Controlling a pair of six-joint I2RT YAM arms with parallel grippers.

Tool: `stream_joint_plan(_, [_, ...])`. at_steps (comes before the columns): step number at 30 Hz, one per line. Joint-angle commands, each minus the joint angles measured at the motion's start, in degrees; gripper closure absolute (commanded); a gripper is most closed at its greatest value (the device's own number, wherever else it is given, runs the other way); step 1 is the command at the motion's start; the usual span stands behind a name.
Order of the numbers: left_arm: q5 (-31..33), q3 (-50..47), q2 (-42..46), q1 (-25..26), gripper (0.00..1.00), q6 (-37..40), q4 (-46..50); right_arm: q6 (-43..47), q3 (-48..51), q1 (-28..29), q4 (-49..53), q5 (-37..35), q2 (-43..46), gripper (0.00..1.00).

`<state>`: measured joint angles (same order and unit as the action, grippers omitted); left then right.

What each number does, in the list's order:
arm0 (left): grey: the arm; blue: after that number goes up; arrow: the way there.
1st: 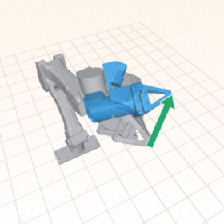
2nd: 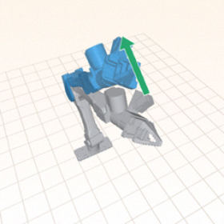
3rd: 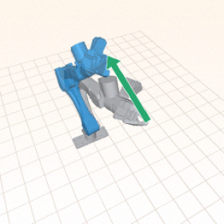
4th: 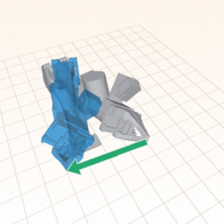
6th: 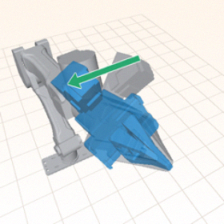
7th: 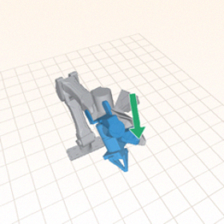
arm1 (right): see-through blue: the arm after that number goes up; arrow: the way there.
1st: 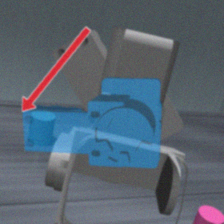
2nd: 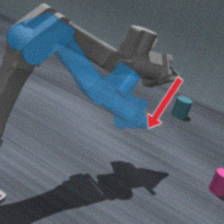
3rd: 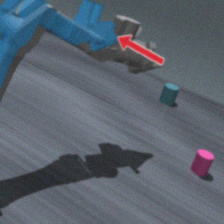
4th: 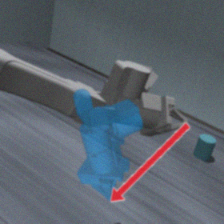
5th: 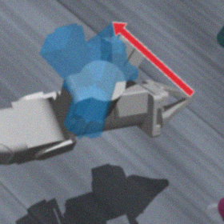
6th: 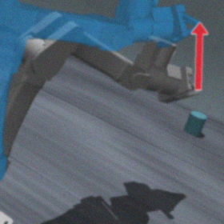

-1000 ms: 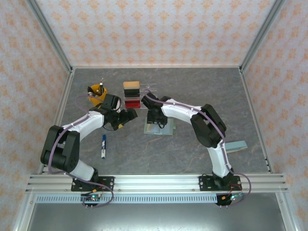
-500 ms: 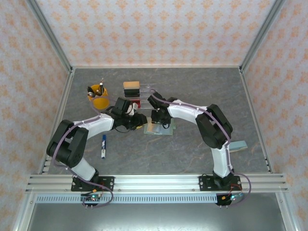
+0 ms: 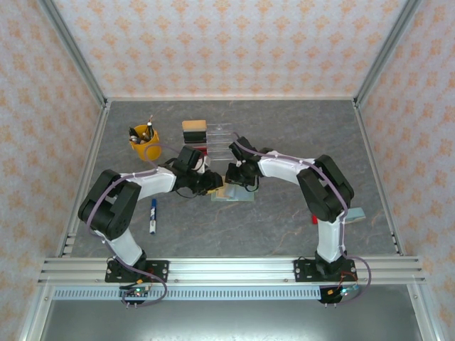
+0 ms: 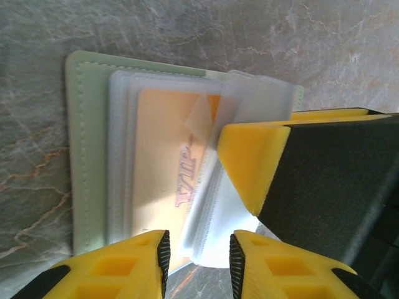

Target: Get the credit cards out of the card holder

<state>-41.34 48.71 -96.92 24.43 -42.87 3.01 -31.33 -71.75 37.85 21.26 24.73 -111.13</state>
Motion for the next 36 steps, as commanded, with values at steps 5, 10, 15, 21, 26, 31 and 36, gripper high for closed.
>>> stream_joint_plan(5, [-1.03, 0.47, -2.42, 0.8, 0.63, -0.99, -3.28, -1.85, 3.04, -0.75, -5.15, 4.63, 2.72, 0.73])
stream_joint_plan(10, [-0.04, -0.18, -3.67, 0.8, 0.63, -0.8, -3.25, -3.28, 4.79, -1.37, -7.91, 6.24, 3.6, 0.73])
stream_joint_plan(15, [-1.55, -0.97, -4.68, 0.8, 0.61, -1.95, -5.86, -4.41, 6.13, -2.0, -9.81, 7.43, 5.14, 0.68])
stream_joint_plan(21, [-1.78, -1.23, -4.54, 0.81, 0.61, 0.22, -5.3, -5.83, 9.42, -3.41, -14.32, 7.01, 10.13, 0.58])
stream_joint_plan(26, [-3.71, 0.1, -5.73, 0.78, 0.58, 0.51, -4.72, -6.5, 10.28, -3.83, -14.24, 5.2, 12.96, 0.57])
stream_joint_plan(31, [-4.84, 2.43, -5.65, 0.96, 0.52, 1.58, -1.98, -6.03, 11.52, -3.78, -12.49, 0.93, 16.21, 0.57])
stream_joint_plan(36, [-4.91, 6.09, -5.63, 2.06, 0.46, 3.21, 2.33, -5.15, 11.52, -3.79, -9.79, -3.09, 18.43, 0.57])
